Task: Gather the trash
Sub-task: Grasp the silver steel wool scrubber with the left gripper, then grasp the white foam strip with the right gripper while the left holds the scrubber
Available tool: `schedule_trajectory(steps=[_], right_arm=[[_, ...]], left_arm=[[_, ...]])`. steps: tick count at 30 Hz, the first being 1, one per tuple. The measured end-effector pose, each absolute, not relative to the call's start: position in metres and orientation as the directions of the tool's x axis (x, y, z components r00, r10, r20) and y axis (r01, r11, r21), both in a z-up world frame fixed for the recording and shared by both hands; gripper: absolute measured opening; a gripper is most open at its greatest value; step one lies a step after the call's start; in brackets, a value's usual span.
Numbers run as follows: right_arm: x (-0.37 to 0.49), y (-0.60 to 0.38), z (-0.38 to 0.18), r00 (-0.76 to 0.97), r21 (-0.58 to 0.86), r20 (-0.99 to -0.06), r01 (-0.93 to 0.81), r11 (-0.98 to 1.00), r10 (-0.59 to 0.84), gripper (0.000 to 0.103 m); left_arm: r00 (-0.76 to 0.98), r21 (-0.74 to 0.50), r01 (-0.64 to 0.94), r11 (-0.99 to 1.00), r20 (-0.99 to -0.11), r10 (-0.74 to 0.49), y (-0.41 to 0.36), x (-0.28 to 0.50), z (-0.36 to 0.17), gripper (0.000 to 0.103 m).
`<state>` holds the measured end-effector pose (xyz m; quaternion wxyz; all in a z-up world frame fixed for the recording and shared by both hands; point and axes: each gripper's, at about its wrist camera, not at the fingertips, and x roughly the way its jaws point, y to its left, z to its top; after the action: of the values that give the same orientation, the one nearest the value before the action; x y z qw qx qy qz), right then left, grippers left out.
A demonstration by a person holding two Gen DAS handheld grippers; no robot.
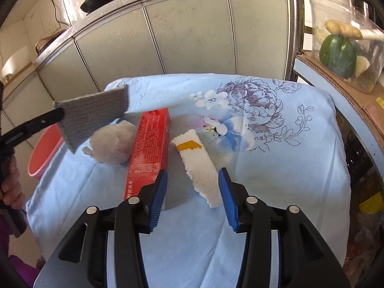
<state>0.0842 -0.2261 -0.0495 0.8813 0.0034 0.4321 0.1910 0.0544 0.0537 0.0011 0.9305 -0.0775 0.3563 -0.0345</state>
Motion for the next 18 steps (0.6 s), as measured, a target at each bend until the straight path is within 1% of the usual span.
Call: schedule_trajectory(steps=[5,13,15,18], right_arm=[[0.095,-0.221,-0.061,0.533,0.125,-0.794,-0.327,0.937,0.292,0.045],[0.096,-0.223,-0.063,0.549,0.118,-0.79,-0.298,0.947,0.272,0.045],[0.096,-0.224,-0.063,0.548,0.117,-0.793,-0.293,0.949,0.267,0.037],[0.092,-0.224,-0.062,0.556,0.114,-0.79,-0.278,0.954,0.257,0.033]], left_arm=[[0.734,-0.207,-0.011,0.978,-0.667,-0.133,0.066,0.041,-0.005,0.006],[0.74,-0.237,-0.043,0.971,-0.66,-0.129,0.079,0.027,-0.006,0.006],[0.743,-0.242,-0.05,0.969,-0.658,-0.126,0.082,0.023,-0.005,0.006],[0.747,-0.247,-0.06,0.967,-0.654,-0.12,0.086,0.018,-0.004,0.006]])
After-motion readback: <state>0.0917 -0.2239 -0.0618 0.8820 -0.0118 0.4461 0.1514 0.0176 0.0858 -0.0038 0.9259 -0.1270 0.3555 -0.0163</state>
